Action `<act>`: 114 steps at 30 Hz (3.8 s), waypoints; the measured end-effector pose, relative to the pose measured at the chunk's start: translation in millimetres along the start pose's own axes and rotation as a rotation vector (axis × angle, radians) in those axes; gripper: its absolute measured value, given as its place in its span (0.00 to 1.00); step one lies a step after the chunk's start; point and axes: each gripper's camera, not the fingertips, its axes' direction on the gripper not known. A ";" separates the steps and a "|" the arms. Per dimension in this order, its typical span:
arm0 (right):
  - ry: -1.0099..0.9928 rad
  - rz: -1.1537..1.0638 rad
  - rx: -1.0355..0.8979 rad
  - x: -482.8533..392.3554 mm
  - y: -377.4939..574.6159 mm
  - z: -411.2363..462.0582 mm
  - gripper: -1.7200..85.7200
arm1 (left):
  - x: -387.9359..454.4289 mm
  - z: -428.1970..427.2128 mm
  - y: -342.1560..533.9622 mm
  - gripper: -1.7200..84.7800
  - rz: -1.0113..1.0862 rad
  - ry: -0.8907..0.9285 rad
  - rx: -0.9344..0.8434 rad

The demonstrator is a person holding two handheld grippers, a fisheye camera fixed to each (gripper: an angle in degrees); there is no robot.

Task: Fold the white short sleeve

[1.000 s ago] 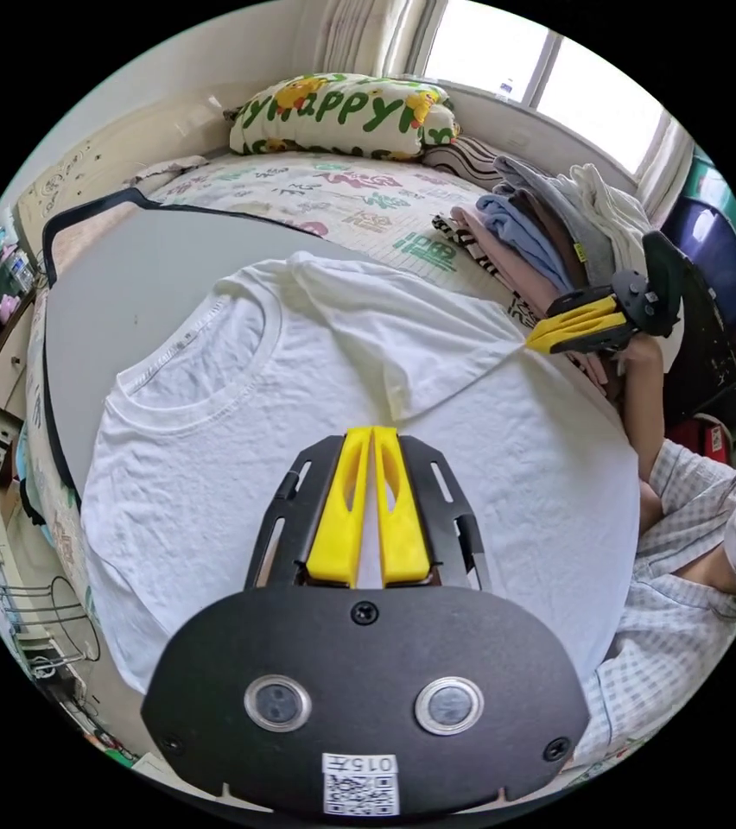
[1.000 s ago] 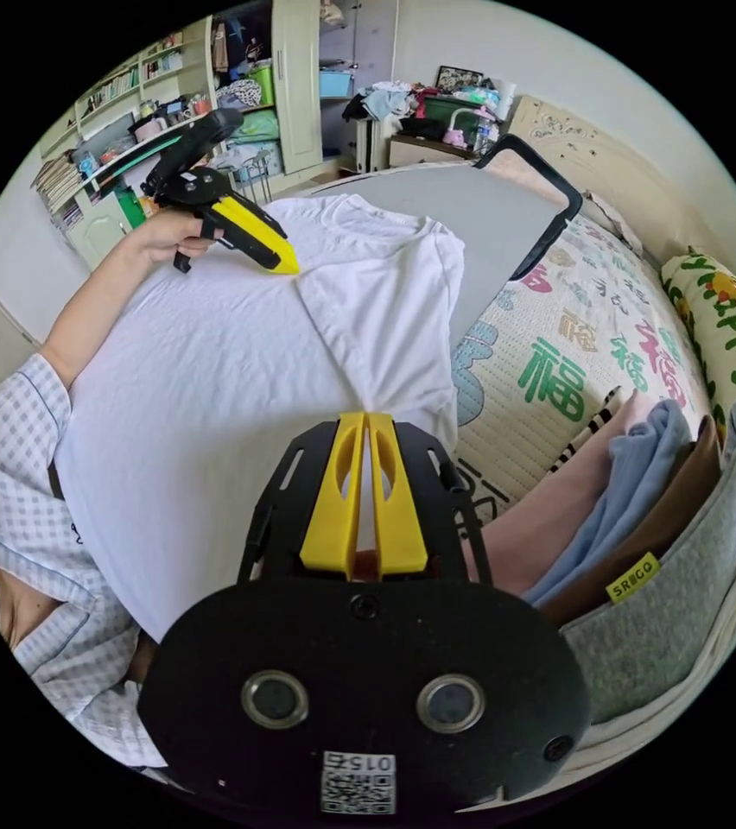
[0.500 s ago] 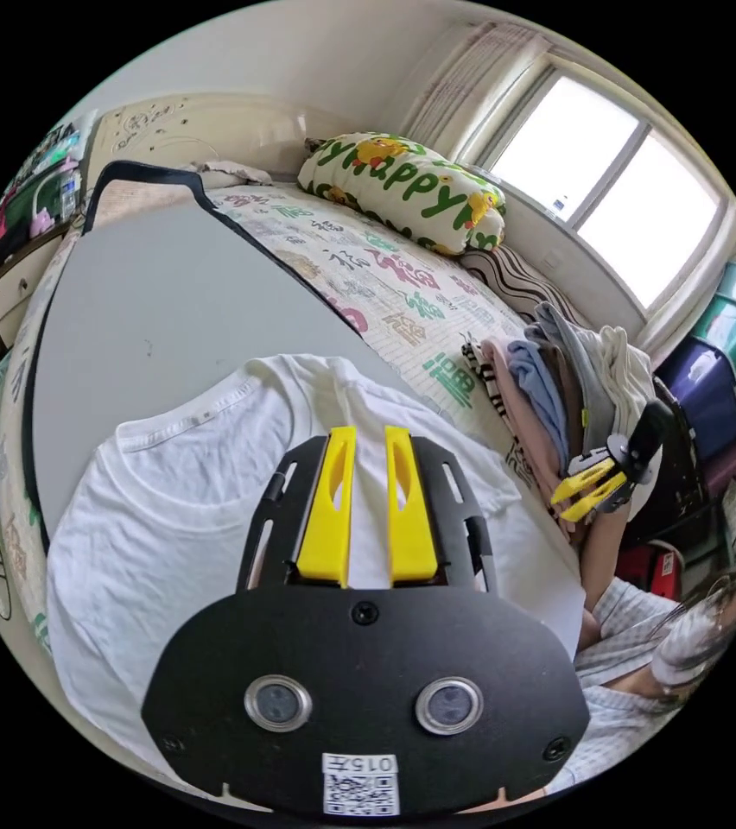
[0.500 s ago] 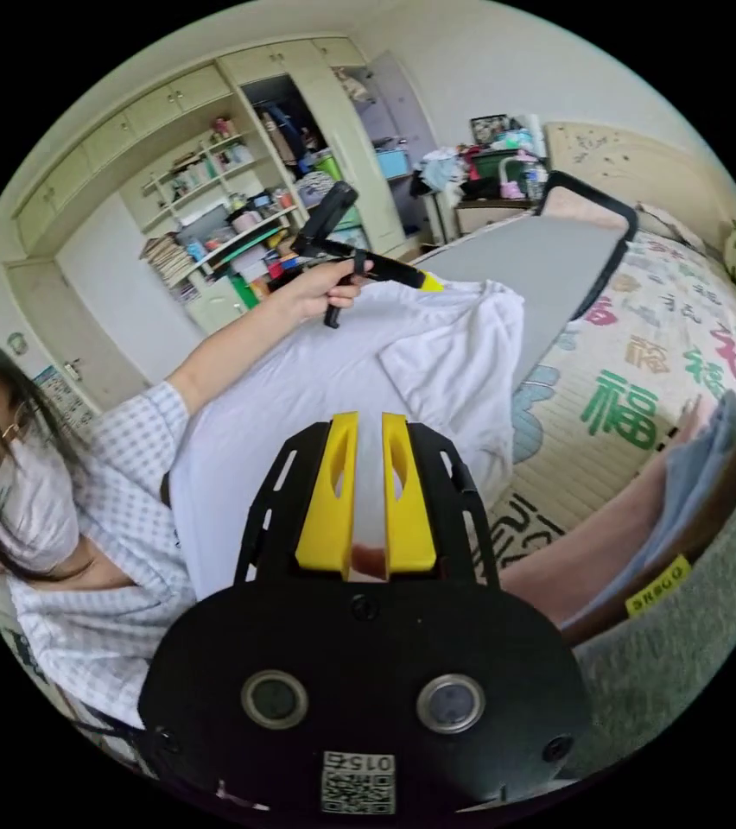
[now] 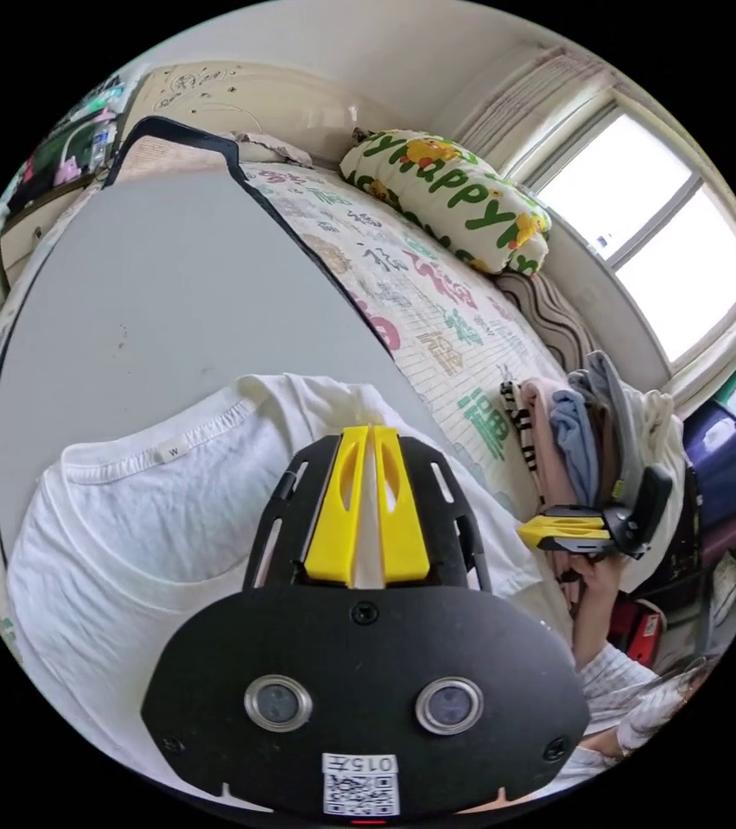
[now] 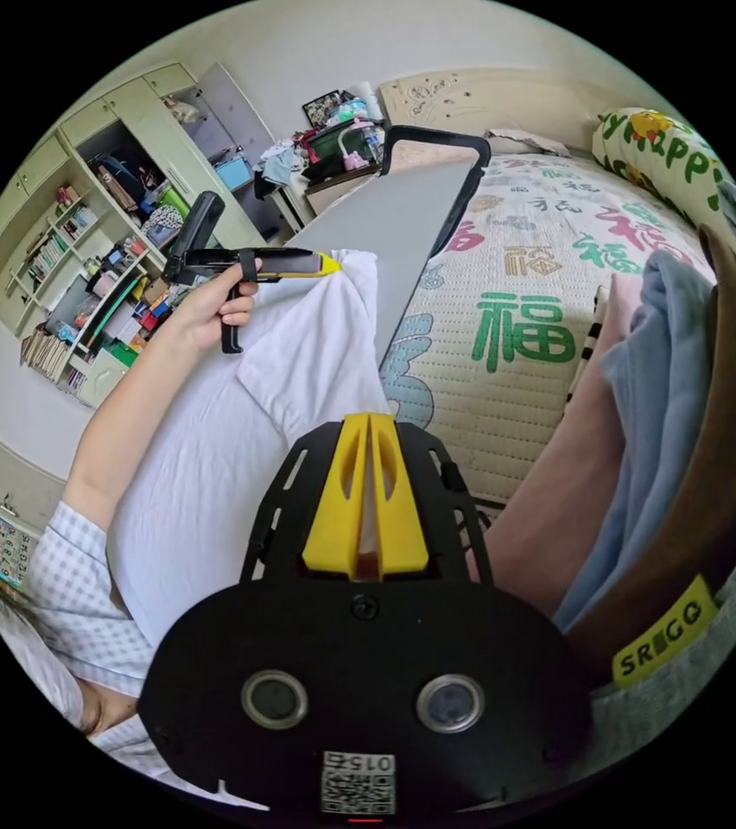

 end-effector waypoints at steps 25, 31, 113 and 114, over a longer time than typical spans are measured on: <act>0.269 -0.397 -0.072 -111.2 27.3 58.5 0.04 | 37.1 -70.0 113.3 0.06 0.252 0.125 -0.132; 0.252 -0.413 -0.069 -119.0 31.1 68.5 0.01 | 42.3 -88.7 116.0 0.02 0.250 0.136 -0.107; 0.134 -0.691 -0.047 -520.8 -12.7 392.0 0.03 | -206.7 -512.1 222.8 0.02 -0.260 0.283 0.468; 0.127 -0.679 -0.018 -517.2 -12.4 385.5 0.02 | -187.7 -515.5 209.6 0.02 -0.223 0.283 0.470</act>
